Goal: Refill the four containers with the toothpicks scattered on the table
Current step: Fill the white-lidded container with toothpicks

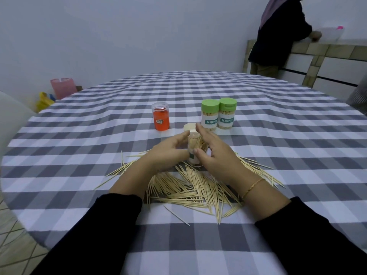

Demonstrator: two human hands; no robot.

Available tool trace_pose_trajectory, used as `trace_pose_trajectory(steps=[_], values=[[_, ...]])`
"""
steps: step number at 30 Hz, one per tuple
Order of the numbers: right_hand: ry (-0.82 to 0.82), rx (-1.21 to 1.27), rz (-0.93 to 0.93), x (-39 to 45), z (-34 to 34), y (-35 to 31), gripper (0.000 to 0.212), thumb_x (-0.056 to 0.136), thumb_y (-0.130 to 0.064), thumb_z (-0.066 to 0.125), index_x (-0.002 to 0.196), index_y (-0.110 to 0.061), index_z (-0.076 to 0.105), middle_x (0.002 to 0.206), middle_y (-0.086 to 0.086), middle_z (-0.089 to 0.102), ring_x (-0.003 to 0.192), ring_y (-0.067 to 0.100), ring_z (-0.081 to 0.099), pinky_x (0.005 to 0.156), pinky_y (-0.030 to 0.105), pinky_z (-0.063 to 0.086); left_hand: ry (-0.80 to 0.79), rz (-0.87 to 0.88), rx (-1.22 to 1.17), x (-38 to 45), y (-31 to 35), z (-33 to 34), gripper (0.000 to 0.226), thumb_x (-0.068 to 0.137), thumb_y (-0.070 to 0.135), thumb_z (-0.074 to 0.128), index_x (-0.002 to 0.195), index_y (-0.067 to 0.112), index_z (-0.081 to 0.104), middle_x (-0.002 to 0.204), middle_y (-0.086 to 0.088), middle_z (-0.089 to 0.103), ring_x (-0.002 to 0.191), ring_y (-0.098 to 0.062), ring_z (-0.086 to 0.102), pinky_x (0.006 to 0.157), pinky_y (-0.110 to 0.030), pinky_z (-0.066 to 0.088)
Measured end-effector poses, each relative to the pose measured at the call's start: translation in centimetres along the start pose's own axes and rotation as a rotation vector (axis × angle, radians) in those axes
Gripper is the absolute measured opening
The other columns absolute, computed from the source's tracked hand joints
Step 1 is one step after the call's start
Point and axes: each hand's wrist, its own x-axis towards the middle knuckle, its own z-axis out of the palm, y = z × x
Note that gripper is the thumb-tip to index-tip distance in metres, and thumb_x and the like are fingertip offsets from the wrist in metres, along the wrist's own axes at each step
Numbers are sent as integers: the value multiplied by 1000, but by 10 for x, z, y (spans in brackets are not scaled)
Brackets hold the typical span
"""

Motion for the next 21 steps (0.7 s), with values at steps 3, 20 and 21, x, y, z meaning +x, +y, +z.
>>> trace_pose_trajectory(steps=[3, 20, 21], values=[[24, 3, -97, 0, 3, -1, 51, 96, -32, 49, 145, -33, 34, 150, -10, 35, 134, -3, 26, 114, 35, 25, 93, 83, 178, 0, -9, 4, 57, 74, 43, 64, 130, 45, 50, 111, 21, 63, 108, 0, 51, 108, -48, 33], [252, -146, -61, 3, 7, 2, 24, 80, -35, 71, 99, -22, 66, 135, -3, 47, 132, 14, 35, 107, 41, 27, 290, 200, 176, 11, -23, 14, 57, 83, 22, 68, 131, 42, 46, 119, 15, 60, 125, -25, 36, 97, -38, 38], [243, -155, -62, 3, 6, 1, 27, 81, -35, 71, 105, -23, 66, 137, -3, 46, 133, 14, 33, 107, 41, 26, 289, 200, 175, 12, -23, 14, 57, 83, 20, 68, 129, 44, 46, 117, 16, 59, 125, -26, 37, 98, -40, 39]])
